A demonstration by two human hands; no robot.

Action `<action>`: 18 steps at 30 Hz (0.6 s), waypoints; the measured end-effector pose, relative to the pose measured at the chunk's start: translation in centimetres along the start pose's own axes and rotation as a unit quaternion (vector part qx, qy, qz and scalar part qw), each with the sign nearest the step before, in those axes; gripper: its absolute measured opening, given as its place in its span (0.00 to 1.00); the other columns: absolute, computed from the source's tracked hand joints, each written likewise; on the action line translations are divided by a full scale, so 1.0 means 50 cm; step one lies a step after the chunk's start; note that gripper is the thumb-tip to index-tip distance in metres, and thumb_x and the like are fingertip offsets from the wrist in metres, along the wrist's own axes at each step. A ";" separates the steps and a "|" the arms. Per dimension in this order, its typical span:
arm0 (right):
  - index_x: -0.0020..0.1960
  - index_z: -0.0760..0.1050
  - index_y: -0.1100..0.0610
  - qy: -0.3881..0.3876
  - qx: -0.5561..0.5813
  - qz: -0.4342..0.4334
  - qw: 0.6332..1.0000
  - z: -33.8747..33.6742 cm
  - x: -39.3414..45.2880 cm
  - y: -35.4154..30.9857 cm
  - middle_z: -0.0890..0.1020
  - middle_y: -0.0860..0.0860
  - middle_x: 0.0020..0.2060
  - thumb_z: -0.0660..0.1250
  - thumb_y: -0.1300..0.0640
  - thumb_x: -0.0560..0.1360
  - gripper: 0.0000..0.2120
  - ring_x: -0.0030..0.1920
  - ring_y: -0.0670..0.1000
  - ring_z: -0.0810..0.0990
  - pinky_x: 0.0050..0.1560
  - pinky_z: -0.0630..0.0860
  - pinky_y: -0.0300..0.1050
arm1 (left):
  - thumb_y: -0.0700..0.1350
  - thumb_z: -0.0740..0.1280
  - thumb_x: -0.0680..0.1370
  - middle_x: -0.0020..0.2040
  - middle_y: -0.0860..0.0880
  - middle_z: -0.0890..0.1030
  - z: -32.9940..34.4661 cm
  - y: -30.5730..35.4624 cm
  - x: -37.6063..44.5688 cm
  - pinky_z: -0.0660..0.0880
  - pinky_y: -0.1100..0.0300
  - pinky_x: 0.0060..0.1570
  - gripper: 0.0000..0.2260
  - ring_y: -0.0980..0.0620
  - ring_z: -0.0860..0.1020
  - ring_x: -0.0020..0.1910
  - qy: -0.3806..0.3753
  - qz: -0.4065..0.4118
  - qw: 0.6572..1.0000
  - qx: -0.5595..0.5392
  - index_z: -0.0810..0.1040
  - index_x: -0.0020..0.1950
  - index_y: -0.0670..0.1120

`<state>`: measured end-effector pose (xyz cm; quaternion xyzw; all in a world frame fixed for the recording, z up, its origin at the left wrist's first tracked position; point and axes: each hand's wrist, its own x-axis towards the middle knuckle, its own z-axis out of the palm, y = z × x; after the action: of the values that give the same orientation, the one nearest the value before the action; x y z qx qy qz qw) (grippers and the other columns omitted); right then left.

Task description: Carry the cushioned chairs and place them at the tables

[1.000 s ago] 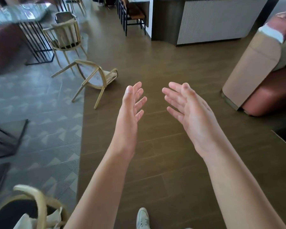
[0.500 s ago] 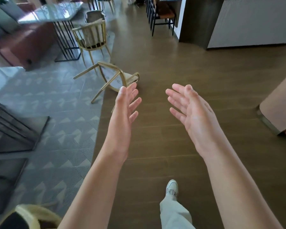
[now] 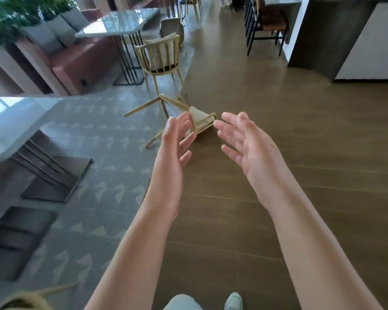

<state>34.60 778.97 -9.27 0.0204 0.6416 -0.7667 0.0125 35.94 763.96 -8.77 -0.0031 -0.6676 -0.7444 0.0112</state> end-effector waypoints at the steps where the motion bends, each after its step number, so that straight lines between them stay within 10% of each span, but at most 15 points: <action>1: 0.71 0.73 0.47 -0.005 0.003 0.002 1.000 -0.007 0.026 -0.001 0.83 0.39 0.59 0.59 0.32 0.70 0.34 0.64 0.38 0.78 0.70 0.72 0.47 | 0.67 0.52 0.78 0.68 0.61 0.78 0.002 -0.001 0.021 0.66 0.47 0.73 0.27 0.62 0.77 0.65 0.008 0.003 1.000 0.001 0.75 0.72 0.59; 18: 0.72 0.72 0.48 0.073 -0.040 0.004 0.997 -0.096 0.495 -0.019 0.82 0.41 0.62 0.57 0.35 0.74 0.31 0.65 0.38 0.76 0.71 0.71 0.48 | 0.67 0.54 0.77 0.68 0.60 0.78 0.069 -0.066 0.569 0.66 0.50 0.73 0.27 0.62 0.77 0.65 -0.054 -0.033 0.997 -0.048 0.76 0.71 0.60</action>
<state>9.91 784.06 -10.34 0.0779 0.6709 -0.7368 -0.0305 7.41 767.40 -11.12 -0.0222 -0.6304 -0.7744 -0.0493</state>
